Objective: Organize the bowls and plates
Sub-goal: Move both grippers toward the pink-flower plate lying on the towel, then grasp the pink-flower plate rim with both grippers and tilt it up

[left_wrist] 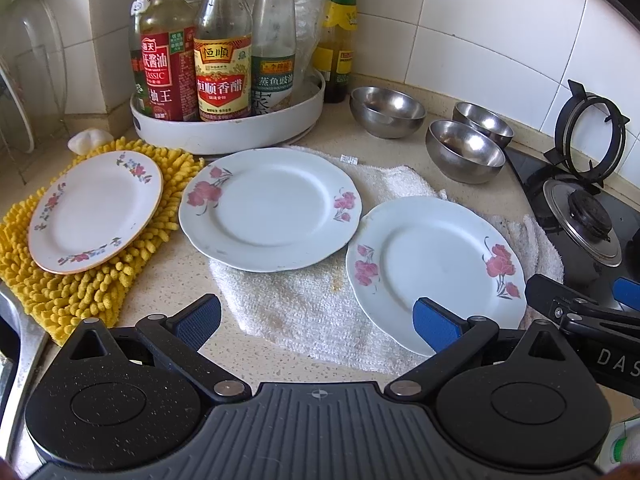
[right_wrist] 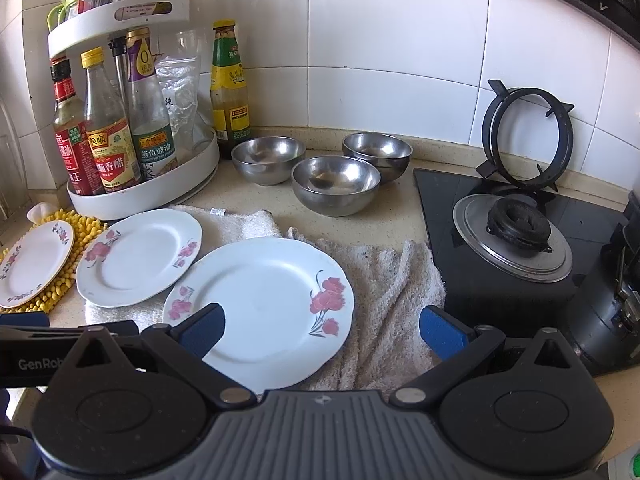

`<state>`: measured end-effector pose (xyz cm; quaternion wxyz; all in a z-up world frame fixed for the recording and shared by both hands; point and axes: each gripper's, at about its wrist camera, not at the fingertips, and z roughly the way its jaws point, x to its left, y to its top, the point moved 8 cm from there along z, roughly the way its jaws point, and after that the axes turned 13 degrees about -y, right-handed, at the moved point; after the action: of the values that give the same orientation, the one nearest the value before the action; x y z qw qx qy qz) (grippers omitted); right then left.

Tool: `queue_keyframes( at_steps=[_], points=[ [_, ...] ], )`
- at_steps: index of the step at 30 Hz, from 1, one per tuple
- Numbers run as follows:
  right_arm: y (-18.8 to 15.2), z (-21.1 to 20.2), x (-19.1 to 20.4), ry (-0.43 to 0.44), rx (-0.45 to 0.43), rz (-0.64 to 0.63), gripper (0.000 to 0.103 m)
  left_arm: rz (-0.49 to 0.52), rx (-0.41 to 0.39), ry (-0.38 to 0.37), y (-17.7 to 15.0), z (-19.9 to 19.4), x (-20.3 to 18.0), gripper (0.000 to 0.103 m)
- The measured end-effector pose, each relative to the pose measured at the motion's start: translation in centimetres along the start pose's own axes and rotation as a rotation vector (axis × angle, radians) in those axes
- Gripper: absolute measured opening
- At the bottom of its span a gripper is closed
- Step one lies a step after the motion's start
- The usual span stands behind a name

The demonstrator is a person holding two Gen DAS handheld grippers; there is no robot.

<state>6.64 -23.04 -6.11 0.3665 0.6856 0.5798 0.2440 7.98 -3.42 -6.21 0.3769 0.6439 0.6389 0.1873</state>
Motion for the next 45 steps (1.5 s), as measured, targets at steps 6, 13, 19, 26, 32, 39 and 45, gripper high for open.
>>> queue_keyframes(
  at_steps=[6, 13, 19, 26, 32, 39, 45],
  points=[
    [0.1, 0.2, -0.5, -0.004, 0.002, -0.002, 0.103, 0.003, 0.005, 0.000, 0.0, 0.3, -0.4, 0.103],
    [0.2, 2.1, -1.6, 0.004, 0.033, -0.010, 0.103, -0.010, 0.025, -0.011, -0.2, 1.1, -0.7, 0.103],
    [0.6, 5.3, -2.8, 0.000, 0.045, -0.063, 0.103, -0.024, 0.067, -0.006, -0.8, 2.6, -0.4, 0.103],
    [0.5, 8.1, -1.9, 0.140, 0.125, -0.095, 0.096, -0.051, 0.124, 0.019, -1.0, 4.7, -0.6, 0.103],
    [0.1, 9.7, -0.4, 0.308, 0.203, -0.120, 0.075, -0.074, 0.164, 0.016, -0.7, 6.4, -1.5, 0.103],
    [-0.4, 11.8, -0.3, 0.390, 0.304, -0.154, 0.060, -0.058, 0.167, -0.004, -0.1, 7.8, -2.0, 0.098],
    [-0.2, 12.9, -0.2, 0.436, 0.334, -0.146, 0.060, -0.108, 0.201, -0.095, -0.8, 9.1, -2.3, 0.095]
  ],
)
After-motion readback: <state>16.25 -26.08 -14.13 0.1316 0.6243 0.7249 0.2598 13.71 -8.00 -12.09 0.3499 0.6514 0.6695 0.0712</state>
